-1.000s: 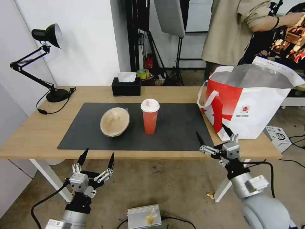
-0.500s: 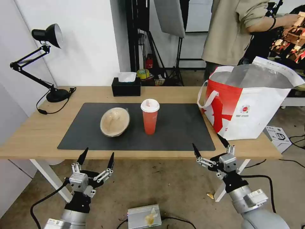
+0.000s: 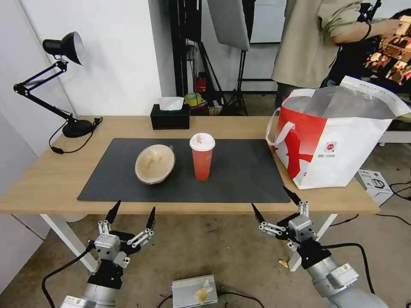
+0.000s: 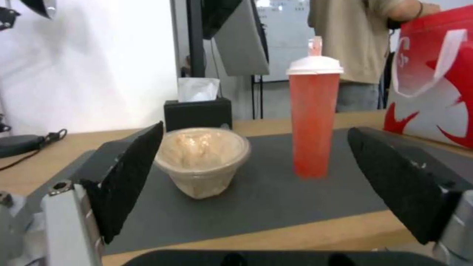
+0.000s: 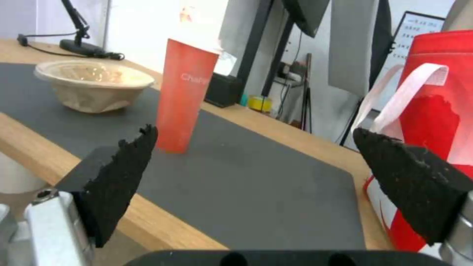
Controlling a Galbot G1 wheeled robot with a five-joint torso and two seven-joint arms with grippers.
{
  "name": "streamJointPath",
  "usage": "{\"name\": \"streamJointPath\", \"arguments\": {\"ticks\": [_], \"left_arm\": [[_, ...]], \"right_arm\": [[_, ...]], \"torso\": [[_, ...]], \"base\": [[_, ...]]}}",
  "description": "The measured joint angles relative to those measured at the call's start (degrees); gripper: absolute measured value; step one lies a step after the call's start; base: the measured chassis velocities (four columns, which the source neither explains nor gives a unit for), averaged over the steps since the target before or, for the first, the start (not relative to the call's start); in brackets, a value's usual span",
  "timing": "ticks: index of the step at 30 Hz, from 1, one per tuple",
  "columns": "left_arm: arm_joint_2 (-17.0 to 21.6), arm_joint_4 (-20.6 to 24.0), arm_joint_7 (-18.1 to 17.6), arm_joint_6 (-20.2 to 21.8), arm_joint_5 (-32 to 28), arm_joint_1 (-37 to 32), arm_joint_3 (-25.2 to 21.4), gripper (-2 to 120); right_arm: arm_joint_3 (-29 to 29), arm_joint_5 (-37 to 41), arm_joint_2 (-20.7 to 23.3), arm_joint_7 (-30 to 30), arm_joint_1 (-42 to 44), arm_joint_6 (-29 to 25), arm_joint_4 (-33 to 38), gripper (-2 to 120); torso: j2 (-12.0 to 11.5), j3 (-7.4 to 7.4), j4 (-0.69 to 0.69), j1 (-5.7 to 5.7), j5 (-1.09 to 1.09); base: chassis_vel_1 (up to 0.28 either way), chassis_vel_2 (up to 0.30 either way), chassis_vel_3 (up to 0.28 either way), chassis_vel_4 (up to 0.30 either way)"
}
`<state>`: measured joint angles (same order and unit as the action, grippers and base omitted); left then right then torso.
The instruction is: Pick up the trash from the table and place it into the takeout bag.
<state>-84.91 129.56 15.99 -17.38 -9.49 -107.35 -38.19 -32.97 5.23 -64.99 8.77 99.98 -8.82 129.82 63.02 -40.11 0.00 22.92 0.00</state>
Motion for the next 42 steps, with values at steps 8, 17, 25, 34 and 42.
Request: {"name": "streamJointPath", "arguments": {"ticks": [8,17,25,34,42], "left_arm": [[0.24,-0.23,0.9,-0.2,-0.24,-0.03,-0.14,100],[0.52,-0.33,0.94,-0.24,-0.93,0.0,-0.36,100],[0.55,-0.31,0.94,-0.35,-1.45,-0.16,-0.83,100],[-0.07,-0.87,0.91,-1.29,-0.95,-0.53,-0.36,100],[-1.08,-1.7,0.96,-1.89,0.27,-0.78,0.71,100]], "right_arm": [[-0.17,0.01,-0.31,0.47,0.17,-0.07,-0.06,100],[-0.34,0.0,-0.53,0.47,0.35,-0.07,-0.12,100],[-0.06,-0.07,-0.77,0.36,0.19,-0.06,-0.36,100],[1.46,1.49,0.33,-0.96,-2.44,0.83,-1.42,100],[4.93,3.87,3.2,-1.81,-7.03,4.04,-3.04,100]], "torso": [[0.0,0.0,0.0,0.0,0.0],[0.0,0.0,0.0,0.0,0.0],[0.0,0.0,0.0,0.0,0.0],[0.0,0.0,0.0,0.0,0.0],[0.0,0.0,0.0,0.0,0.0]], "base": [[0.0,0.0,0.0,0.0],[0.0,0.0,0.0,0.0],[0.0,0.0,0.0,0.0],[0.0,0.0,0.0,0.0],[0.0,0.0,0.0,0.0]]}}
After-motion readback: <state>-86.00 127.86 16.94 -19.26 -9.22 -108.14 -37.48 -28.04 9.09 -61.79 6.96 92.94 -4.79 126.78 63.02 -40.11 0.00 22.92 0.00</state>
